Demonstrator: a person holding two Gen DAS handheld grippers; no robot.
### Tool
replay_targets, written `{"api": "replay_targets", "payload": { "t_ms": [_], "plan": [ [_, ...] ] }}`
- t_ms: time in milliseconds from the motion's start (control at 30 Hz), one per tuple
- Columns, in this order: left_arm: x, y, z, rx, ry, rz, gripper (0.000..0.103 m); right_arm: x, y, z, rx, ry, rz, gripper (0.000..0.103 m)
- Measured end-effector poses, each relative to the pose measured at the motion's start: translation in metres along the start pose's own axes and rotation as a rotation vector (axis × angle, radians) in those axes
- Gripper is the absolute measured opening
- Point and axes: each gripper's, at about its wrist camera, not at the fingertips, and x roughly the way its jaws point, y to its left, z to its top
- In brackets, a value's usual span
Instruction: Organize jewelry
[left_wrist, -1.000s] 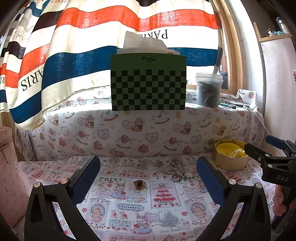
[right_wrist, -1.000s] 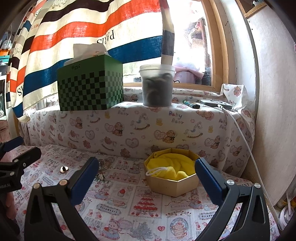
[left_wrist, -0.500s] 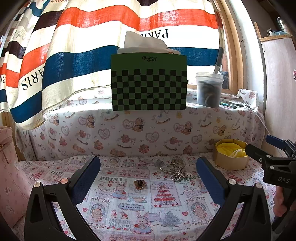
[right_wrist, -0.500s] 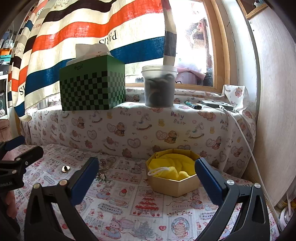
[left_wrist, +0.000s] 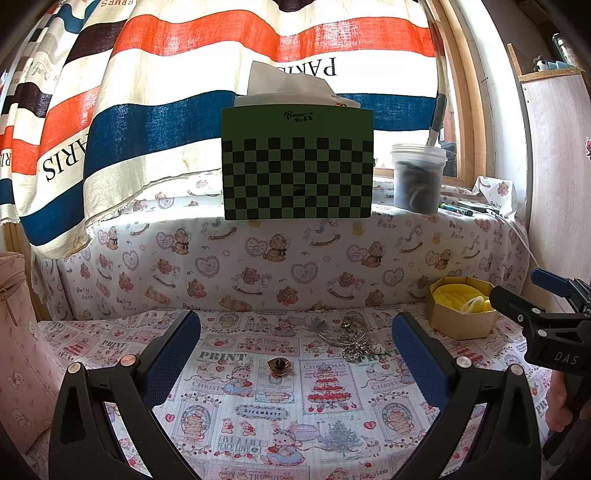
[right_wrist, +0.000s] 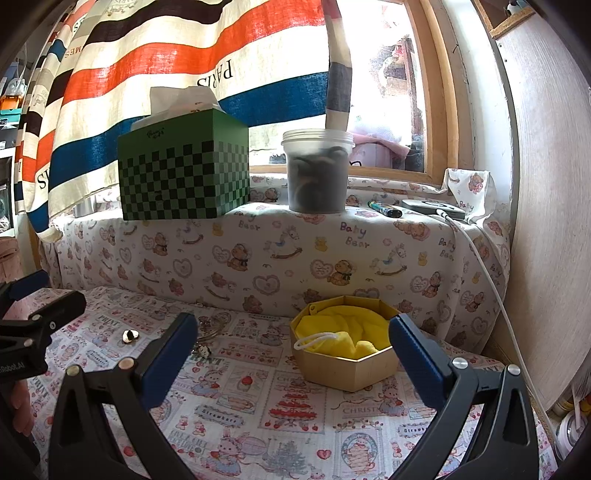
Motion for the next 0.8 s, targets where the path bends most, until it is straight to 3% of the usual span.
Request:
{"api": "replay_targets", "payload": {
  "t_ms": [333,433,500,800],
  "plan": [
    [0.0001,-0.0004,-0.0003,0.002,0.0,-0.003,0.103,0.0004,-0.0001,-0.0001,0.0,0.001,-0.004,0.103],
    [-0.002,-0.0029,-0.0004,0.011,-0.012,-0.034,0.103,0.003,-0.0004,-0.0002,-0.001,0.015,-0.02,0.103],
    [0.0024,-0.0047,-0.0001,0.016,0.01,-0.004,0.103,0.0052,-0.0012,-0.0004,0.001,0.026,-0.021,0.103],
    [0.0045,-0.0025,0.0002,0.0,0.019,-0.011,0.103,0.0045,-0.001,-0.0008,-0.005,0.031,-0.003,0.103]
  ]
}}
